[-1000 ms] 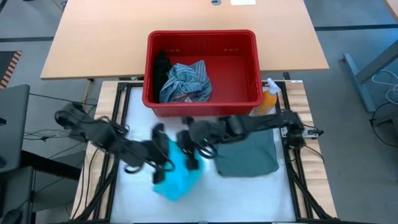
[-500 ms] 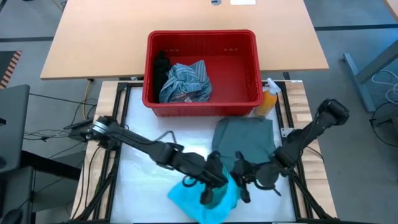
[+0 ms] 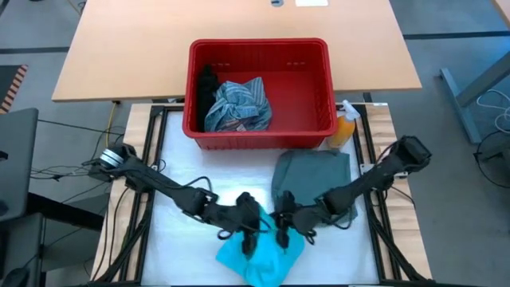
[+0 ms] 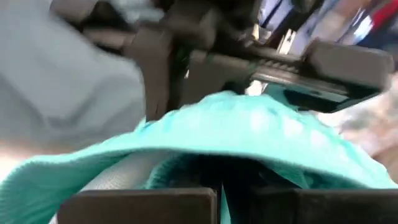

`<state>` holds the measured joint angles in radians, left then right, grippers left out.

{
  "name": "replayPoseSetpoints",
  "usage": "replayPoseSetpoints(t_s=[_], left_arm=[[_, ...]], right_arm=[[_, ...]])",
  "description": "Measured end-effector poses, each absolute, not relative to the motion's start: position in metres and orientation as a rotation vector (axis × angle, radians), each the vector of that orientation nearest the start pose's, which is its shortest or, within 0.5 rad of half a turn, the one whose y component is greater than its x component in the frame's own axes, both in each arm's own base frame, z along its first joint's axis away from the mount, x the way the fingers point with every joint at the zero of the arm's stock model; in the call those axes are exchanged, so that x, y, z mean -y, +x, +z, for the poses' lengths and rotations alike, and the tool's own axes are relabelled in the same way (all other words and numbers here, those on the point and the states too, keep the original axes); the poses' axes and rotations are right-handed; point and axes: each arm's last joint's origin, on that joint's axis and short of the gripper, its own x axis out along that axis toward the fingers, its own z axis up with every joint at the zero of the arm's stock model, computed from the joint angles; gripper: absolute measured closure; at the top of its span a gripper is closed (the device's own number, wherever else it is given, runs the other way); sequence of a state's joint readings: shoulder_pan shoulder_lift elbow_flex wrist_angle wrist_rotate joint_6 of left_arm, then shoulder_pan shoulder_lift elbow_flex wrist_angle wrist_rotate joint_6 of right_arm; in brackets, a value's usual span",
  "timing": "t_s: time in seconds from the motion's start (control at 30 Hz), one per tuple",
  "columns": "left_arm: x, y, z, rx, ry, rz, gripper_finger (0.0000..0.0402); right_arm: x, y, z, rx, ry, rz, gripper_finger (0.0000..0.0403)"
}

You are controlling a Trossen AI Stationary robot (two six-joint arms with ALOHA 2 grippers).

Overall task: Fold Laundry from Bin
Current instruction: Fold the sky blue shorts

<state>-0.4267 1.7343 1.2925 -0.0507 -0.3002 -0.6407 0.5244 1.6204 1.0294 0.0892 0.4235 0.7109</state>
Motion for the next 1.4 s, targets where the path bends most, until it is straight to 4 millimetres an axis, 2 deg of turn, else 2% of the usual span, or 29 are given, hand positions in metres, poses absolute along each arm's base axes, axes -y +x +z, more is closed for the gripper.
replayPoseSetpoints(t_s=[0.13, 0.2, 0.3, 0.37, 0.47, 0.6, 0.87, 1.0, 1.1, 1.23, 1.4], left_arm=[[0.142, 0.333, 0.213, -0.387, -0.696, 0.017, 0.0401], [0.137, 0.321, 0.191, -0.389, -0.781, 0.020, 0.0401], [0.133, 0.303, 0.165, -0.464, -0.834, 0.077, 0.0401], [0.131, 0.291, 0.155, -0.517, -0.811, 0.114, 0.0402], [0.125, 0.279, 0.161, -0.550, -0.793, 0.136, 0.0402], [0.113, 0.264, 0.176, -0.603, -0.735, 0.196, 0.0402], [0.110, 0.239, 0.233, -0.411, -0.737, 0.109, 0.0401], [0.119, 0.226, 0.244, -0.351, -0.786, 0.117, 0.0393], [0.133, 0.219, 0.245, -0.358, -0.873, 0.082, 0.0367], [0.152, 0.210, 0.239, -0.386, -1.030, 0.092, 0.0310], [0.161, 0.213, 0.223, -0.396, -1.107, 0.174, 0.0219]], right_arm=[[-0.158, 0.325, 0.217, -0.495, 0.547, -0.107, 0.0386], [-0.156, 0.330, 0.207, -0.525, 0.596, -0.119, 0.0386], [-0.157, 0.335, 0.192, -0.582, 0.653, -0.107, 0.0386], [-0.158, 0.337, 0.185, -0.615, 0.660, -0.095, 0.0386], [-0.159, 0.338, 0.180, -0.642, 0.659, -0.084, 0.0386], [-0.156, 0.338, 0.185, -0.628, 0.625, -0.071, 0.0385], [-0.126, 0.326, 0.239, -0.524, 0.594, -0.064, 0.0367], [-0.122, 0.309, 0.261, -0.520, 0.557, -0.052, 0.0366], [-0.126, 0.299, 0.269, -0.522, 0.552, -0.030, 0.0366], [-0.137, 0.293, 0.273, -0.514, 0.550, 0.012, 0.0366], [-0.148, 0.293, 0.264, -0.549, 0.544, 0.025, 0.0366]])
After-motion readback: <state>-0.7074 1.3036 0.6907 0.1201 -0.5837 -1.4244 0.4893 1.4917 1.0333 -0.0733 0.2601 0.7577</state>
